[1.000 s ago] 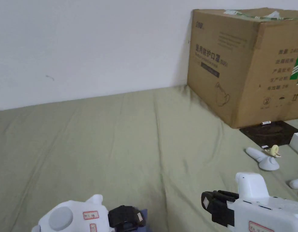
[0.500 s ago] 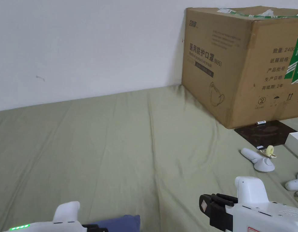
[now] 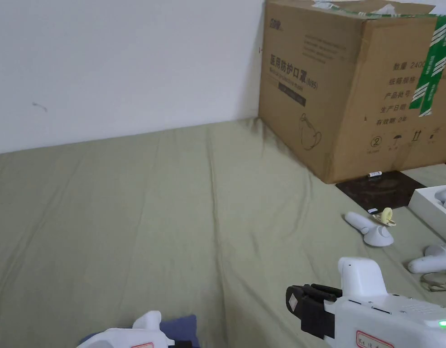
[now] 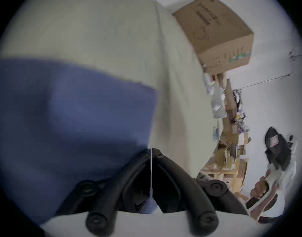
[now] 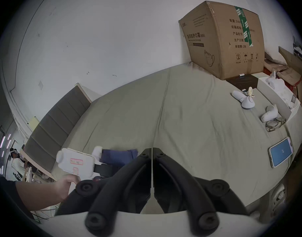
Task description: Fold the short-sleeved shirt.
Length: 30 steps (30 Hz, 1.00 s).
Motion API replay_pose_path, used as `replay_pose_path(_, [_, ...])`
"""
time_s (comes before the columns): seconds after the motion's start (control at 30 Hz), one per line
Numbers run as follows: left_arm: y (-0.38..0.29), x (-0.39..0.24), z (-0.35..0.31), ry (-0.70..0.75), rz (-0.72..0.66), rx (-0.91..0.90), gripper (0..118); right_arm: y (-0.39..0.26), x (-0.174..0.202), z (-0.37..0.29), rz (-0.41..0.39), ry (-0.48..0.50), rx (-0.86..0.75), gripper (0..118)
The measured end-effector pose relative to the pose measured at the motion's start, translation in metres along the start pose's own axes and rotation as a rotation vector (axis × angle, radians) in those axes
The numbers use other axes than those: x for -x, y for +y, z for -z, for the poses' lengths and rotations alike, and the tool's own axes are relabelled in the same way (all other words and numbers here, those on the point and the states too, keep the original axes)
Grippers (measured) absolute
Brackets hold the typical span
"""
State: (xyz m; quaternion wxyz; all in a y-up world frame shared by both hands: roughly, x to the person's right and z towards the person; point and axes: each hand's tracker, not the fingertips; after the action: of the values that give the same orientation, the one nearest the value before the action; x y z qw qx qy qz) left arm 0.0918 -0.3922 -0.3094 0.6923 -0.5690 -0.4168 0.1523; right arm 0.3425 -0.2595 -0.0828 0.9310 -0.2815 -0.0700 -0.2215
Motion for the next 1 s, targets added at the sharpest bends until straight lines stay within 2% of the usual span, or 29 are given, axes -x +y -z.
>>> replay_pose_path(0.13, [0.007,-0.04,-0.081,0.035,0.205,-0.311,1,0.01,0.017,-0.002,-0.044,0.018,-0.02,1])
replay_pose_path(0.27, [0.003,-0.079,-0.168,0.25,0.39,-0.66,1,0.033,0.051,-0.011,-0.15,0.036,-0.161,1])
replay_pose_path(0.43, [-0.034,-0.091,-0.222,0.472,0.579,-0.981,1,0.038,0.092,-0.019,-0.336,-0.07,-0.521,1])
replay_pose_path(0.5, [-0.051,-0.087,-0.228,0.538,0.601,-1.048,1,0.033,0.098,-0.009,-0.362,-0.136,-0.585,1])
replay_pose_path(0.57, [-0.064,-0.082,-0.231,0.596,0.588,-1.077,1,0.03,0.101,-0.006,-0.316,-0.155,-0.584,1])
replay_pose_path(0.63, [-0.068,-0.077,-0.231,0.584,0.55,-1.081,1,0.029,0.099,-0.009,-0.255,-0.109,-0.599,1])
replay_pose_path(0.73, [-0.071,-0.073,-0.233,0.587,0.53,-1.087,1,0.029,0.1,-0.011,-0.242,-0.114,-0.598,1])
replay_pose_path(0.83, [-0.069,-0.069,-0.238,0.585,0.527,-1.08,1,0.029,0.093,-0.007,-0.218,-0.072,-0.544,1])
replay_pose_path(0.9, [-0.066,-0.064,-0.241,0.569,0.509,-1.066,1,0.03,0.083,0.012,-0.176,0.043,-0.355,1])
replay_pose_path(0.93, [-0.064,-0.059,-0.243,0.546,0.504,-1.041,1,0.029,0.077,0.03,-0.129,0.093,-0.191,1])
replay_pose_path(1.0, [-0.062,-0.052,-0.244,0.549,0.499,-1.015,1,0.015,0.066,0.071,-0.043,0.11,0.098,1])
